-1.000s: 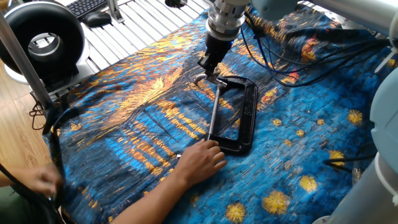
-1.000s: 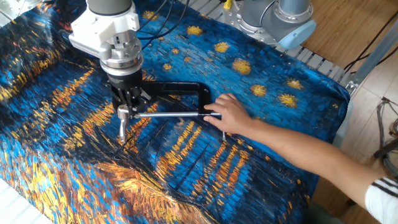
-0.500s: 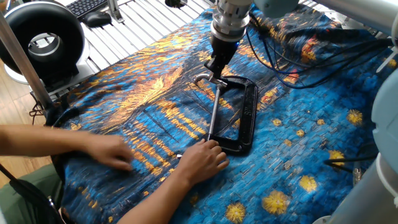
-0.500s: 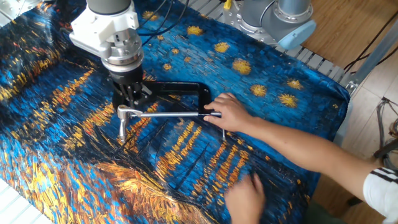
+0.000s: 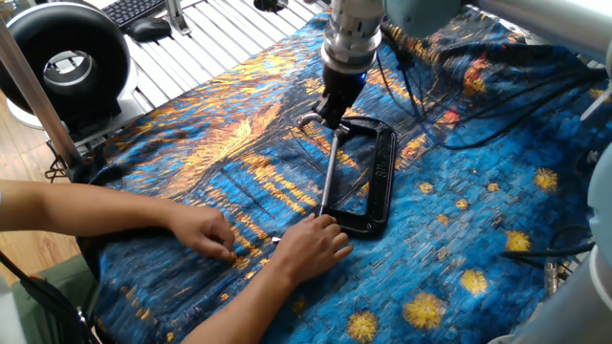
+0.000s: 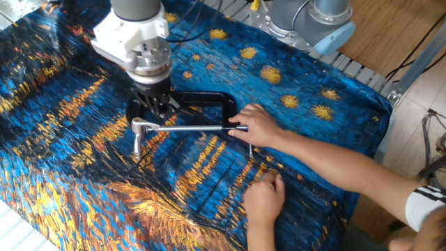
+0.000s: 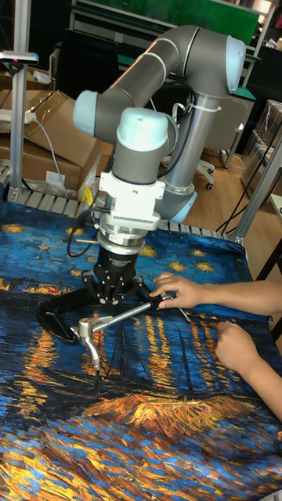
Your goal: Turn off the water tap
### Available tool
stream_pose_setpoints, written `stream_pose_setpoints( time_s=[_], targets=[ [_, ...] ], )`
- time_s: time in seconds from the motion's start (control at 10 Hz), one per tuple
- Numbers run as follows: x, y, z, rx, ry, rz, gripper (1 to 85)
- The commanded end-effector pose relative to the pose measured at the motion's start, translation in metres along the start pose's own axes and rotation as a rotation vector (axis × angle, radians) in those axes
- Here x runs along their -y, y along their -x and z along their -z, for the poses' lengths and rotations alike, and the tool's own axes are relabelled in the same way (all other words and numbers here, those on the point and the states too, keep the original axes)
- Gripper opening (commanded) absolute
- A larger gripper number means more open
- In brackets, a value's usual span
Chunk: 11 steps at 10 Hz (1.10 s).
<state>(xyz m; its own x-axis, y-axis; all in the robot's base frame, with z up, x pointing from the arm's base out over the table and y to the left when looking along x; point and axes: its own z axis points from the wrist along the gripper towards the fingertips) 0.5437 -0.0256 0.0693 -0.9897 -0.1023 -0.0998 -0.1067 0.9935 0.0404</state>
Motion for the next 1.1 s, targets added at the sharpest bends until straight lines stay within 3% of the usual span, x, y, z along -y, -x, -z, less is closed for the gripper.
stream_pose_setpoints(
  time_s=[0.0,1.0],
  targets=[
    [-0.011,0.006,-0.012,0.034,0.026,0.002,1.3],
    [0.002,0.036,0.005,0.007,-0.019,0.092,1.3]
  ],
)
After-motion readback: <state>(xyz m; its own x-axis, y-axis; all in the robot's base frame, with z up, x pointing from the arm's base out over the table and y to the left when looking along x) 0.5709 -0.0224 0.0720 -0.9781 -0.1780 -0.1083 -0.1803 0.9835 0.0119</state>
